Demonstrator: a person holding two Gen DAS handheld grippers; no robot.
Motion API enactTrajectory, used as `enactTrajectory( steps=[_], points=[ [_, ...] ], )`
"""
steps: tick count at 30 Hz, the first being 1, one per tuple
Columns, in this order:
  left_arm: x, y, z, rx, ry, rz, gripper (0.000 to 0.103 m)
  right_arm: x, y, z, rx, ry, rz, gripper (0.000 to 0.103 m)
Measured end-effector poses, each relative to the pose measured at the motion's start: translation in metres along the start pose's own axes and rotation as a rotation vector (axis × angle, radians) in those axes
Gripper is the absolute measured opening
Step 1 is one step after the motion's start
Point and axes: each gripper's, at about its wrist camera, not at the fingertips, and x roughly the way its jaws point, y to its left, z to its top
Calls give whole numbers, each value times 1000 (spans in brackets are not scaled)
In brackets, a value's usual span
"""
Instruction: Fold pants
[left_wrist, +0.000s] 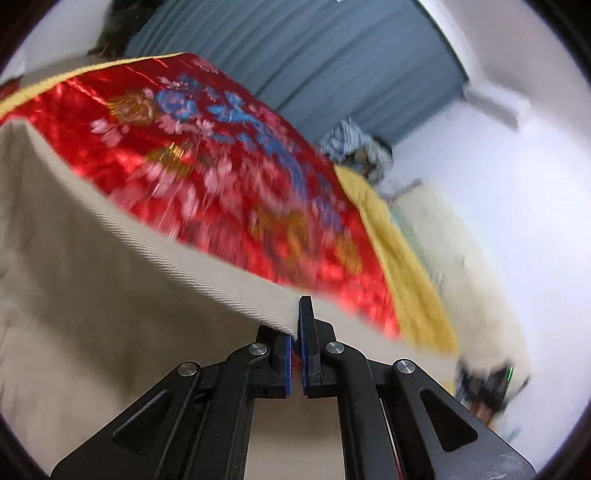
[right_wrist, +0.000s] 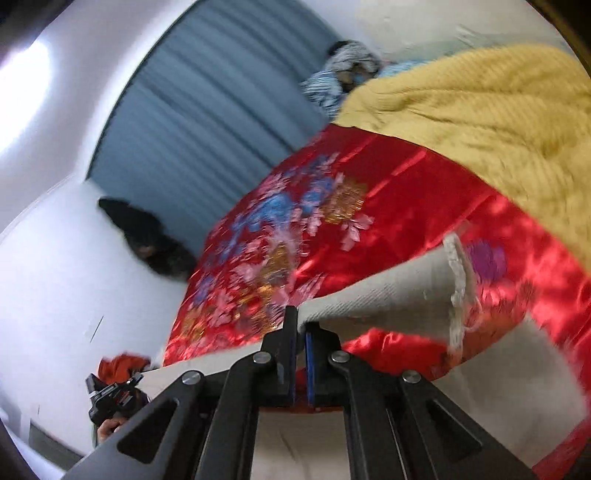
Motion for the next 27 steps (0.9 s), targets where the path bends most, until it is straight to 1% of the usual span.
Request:
enactTrajectory(
  steps=[1,3,5,7,8,9,11,12,14,15,16,17,19,21,22,24,25,26,27],
  points=[
    [-6,1,-24,-5,34,15,2,-8,-9,-5,-2,36,-14,4],
    [-2,11,-90,-29,152,78,2,-23,-36,-24,12,114,-73,4],
    [14,22,-133,-45,243,113,2,-19,-74,-53,55,221,-190,4],
    [28,34,-159,-76,293,129,2,-10,-112,-77,110,302,-270,4],
    [32,36,-164,-77,295,148,2,-3,-128,-90,131,333,-296,4],
    [33,36,-166,-69,289,156,2,2,-140,-98,148,345,-311,4],
    [34,33,-166,-56,293,164,2,6,-147,-103,164,328,-304,4],
    [34,32,-166,-52,293,164,2,6,-146,-103,161,319,-302,6],
    [34,29,-165,-31,291,175,2,7,-144,-102,164,308,-298,12],
    [34,28,-166,-23,291,183,2,11,-145,-99,174,305,-292,22],
    [35,28,-167,-20,292,190,2,9,-147,-99,188,295,-284,25],
    [35,28,-168,-19,293,196,2,7,-150,-99,202,282,-279,26],
    [31,28,-172,-8,292,202,1,7,-158,-96,238,256,-271,26],
    [30,16,-173,19,280,205,1,0,-164,-95,248,243,-297,5],
    [26,12,-173,28,270,205,1,-3,-163,-96,234,244,-300,4],
    [20,6,-174,45,256,205,1,-12,-146,-95,150,244,-332,3],
    [21,3,-175,60,261,214,1,-15,-143,-96,129,243,-343,3],
    [26,3,-178,79,281,233,1,-18,-142,-97,118,249,-363,3],
    [34,4,-184,99,318,259,1,-18,-147,-99,121,263,-380,3]
  ],
)
